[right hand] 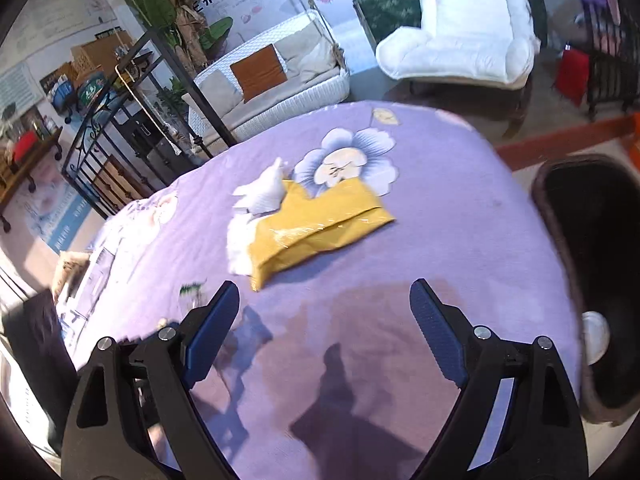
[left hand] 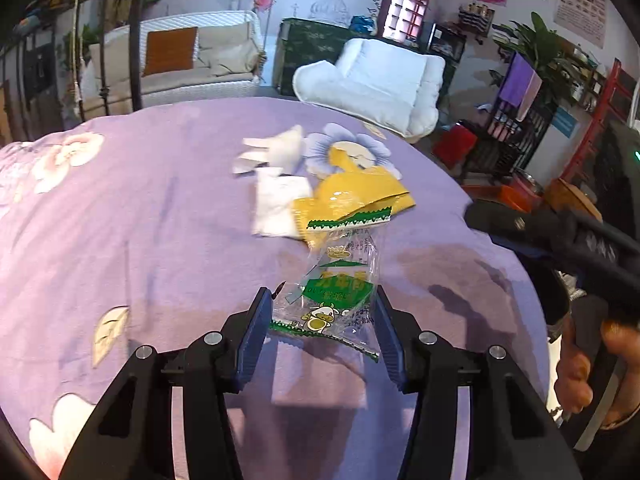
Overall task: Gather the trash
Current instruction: 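Grasp the clear snack packet with the left tool while the right tool grasps the yellow bag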
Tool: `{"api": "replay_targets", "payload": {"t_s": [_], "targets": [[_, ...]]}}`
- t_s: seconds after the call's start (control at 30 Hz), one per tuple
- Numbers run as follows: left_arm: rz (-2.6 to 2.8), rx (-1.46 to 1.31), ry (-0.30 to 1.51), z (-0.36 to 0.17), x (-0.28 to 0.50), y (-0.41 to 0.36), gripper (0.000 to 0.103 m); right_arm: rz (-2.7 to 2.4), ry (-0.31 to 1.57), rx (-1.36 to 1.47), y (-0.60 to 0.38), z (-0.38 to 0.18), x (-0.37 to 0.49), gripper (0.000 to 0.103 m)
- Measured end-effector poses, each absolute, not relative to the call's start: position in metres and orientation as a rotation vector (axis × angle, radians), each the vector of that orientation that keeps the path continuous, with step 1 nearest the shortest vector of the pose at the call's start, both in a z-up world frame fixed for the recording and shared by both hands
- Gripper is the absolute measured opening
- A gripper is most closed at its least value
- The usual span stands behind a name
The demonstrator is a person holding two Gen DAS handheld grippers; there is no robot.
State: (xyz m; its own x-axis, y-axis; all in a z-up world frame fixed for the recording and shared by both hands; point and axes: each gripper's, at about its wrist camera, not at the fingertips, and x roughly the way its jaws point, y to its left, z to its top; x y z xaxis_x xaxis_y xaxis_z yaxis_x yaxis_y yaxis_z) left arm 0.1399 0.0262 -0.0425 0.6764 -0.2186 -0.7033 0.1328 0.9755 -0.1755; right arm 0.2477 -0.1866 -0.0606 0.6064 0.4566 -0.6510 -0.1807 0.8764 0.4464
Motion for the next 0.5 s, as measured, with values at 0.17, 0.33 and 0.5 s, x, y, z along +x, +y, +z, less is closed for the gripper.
{"api": "replay_targets", "payload": {"t_s": [0.17,0.33,0.5], "targets": [[-0.165,-0.128,0.800,-0.042,0.138,0.041,0.051,0.425,0.947,0.501,-0.157,-0.074,0.287,0.085],[-0.150,-0.130,0.789,-0.043,0.136,0.048,0.051,0.369,1.023,0.648,-0.142,-0.092,0.325,0.078],[-0.158,-0.132,0.789,-0.046,0.130,0.053,0.051,0.287,1.064,0.738,-0.139,-0.115,0.345,0.074]]}}
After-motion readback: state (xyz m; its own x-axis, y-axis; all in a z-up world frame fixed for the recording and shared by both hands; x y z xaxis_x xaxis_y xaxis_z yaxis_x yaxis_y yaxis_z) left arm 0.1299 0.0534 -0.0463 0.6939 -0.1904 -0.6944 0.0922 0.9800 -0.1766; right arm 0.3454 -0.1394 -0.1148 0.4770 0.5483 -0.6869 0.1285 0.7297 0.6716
